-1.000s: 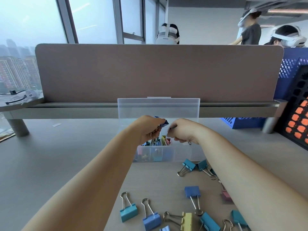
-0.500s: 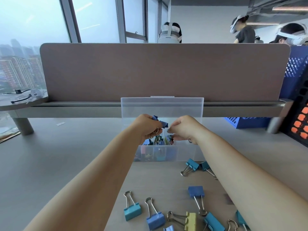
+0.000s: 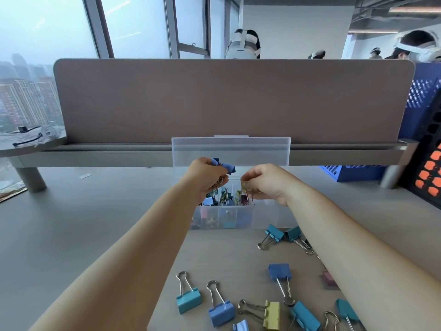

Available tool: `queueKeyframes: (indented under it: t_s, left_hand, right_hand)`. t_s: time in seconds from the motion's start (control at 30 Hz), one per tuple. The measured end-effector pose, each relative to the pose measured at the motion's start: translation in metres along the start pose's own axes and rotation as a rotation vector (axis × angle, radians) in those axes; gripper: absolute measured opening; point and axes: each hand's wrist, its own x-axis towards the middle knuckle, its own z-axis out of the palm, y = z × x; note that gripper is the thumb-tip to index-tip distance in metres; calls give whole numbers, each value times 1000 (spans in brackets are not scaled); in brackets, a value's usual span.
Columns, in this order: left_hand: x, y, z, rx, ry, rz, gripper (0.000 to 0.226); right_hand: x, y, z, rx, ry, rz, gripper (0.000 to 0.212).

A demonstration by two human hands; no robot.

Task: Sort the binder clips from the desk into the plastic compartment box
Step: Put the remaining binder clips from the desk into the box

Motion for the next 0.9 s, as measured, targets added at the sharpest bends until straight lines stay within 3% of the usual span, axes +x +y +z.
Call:
queueKeyframes:
  t_s: [0.1, 0.27, 0.5, 0.67, 0.9]
  left_hand:
    - [-1, -1, 0, 9, 1, 3, 19]
    - [-2, 0, 1, 28, 11, 10, 16]
    - [-5, 1, 2, 44, 5, 13, 18]
    - [-7, 0, 3, 61, 3, 25, 20]
    - [-9, 0, 2, 55, -17, 16, 14]
  right_hand:
    - [0, 9, 3, -223, 37, -85, 13]
    - [-1, 12, 7, -359, 22, -118, 5]
    - [-2, 8, 8, -444, -9, -149, 23]
    - [0, 5, 14, -536, -63, -119, 21]
    - [8, 3, 17, -592, 140, -118, 20]
